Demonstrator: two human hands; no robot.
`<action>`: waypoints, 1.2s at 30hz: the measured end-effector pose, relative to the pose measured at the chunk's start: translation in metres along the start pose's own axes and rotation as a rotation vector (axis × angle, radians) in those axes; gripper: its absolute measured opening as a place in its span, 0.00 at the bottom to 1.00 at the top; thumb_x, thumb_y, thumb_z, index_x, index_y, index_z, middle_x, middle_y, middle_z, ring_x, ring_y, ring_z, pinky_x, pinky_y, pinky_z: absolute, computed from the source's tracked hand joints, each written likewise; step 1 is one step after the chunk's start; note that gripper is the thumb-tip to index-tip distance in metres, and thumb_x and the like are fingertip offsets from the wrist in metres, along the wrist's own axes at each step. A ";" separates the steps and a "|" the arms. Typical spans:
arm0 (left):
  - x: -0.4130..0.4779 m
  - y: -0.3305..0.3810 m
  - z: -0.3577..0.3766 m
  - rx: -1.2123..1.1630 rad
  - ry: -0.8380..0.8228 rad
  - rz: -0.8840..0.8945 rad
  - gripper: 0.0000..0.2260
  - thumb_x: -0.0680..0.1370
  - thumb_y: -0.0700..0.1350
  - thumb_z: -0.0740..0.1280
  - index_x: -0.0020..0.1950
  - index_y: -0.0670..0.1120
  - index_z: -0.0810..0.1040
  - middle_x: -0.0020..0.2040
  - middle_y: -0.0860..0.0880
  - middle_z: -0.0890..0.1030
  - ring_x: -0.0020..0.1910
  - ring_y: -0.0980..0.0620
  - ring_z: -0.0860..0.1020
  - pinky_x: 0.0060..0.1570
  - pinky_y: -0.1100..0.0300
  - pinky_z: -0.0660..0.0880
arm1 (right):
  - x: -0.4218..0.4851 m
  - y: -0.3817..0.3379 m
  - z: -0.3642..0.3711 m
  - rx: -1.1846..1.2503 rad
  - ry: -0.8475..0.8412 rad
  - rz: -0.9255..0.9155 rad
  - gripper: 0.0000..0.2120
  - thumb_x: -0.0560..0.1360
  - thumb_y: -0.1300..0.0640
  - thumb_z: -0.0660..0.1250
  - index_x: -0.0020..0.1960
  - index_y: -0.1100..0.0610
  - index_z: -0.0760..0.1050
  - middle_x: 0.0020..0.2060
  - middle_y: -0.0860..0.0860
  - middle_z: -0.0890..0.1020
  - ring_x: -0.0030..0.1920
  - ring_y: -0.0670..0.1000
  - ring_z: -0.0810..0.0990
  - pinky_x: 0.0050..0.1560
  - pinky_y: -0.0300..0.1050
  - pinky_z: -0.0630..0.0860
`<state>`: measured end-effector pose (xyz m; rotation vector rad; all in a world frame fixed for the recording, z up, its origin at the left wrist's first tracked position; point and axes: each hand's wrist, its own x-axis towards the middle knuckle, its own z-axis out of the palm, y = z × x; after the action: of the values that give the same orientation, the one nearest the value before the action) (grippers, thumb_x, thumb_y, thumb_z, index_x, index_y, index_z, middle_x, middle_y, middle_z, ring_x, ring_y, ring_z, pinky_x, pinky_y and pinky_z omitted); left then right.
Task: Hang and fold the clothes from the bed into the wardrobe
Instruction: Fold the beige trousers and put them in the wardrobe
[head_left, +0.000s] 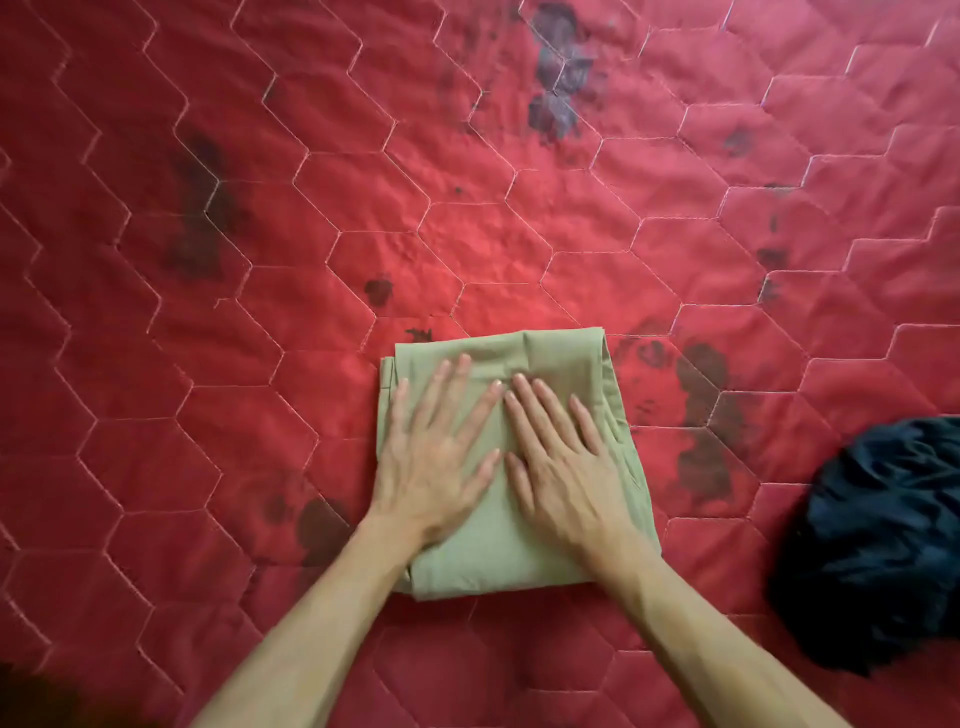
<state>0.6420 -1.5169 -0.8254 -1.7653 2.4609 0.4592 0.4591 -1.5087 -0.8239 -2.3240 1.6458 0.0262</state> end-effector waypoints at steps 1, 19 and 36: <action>0.001 -0.008 0.001 -0.029 -0.001 -0.086 0.32 0.80 0.60 0.55 0.82 0.53 0.50 0.82 0.46 0.45 0.81 0.47 0.45 0.76 0.37 0.47 | 0.001 0.011 -0.001 -0.010 -0.007 0.046 0.31 0.81 0.44 0.56 0.80 0.56 0.57 0.80 0.51 0.56 0.80 0.49 0.53 0.79 0.53 0.50; -0.057 0.026 -0.042 -0.735 -0.215 -1.138 0.47 0.64 0.66 0.77 0.72 0.41 0.66 0.65 0.39 0.77 0.64 0.39 0.76 0.58 0.50 0.73 | -0.063 0.000 -0.046 0.712 -0.223 1.041 0.36 0.67 0.35 0.74 0.66 0.54 0.69 0.56 0.52 0.81 0.58 0.57 0.80 0.59 0.52 0.75; -0.163 0.009 -0.251 -1.634 -0.436 -0.621 0.27 0.65 0.44 0.83 0.61 0.39 0.80 0.58 0.38 0.83 0.57 0.40 0.82 0.53 0.52 0.81 | -0.143 -0.057 -0.232 1.726 -0.619 0.889 0.23 0.63 0.57 0.77 0.56 0.65 0.82 0.54 0.65 0.84 0.48 0.61 0.85 0.41 0.50 0.82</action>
<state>0.7154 -1.4375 -0.5462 -2.0641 0.8228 2.7414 0.4267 -1.4175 -0.5632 -0.2206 1.2179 -0.3090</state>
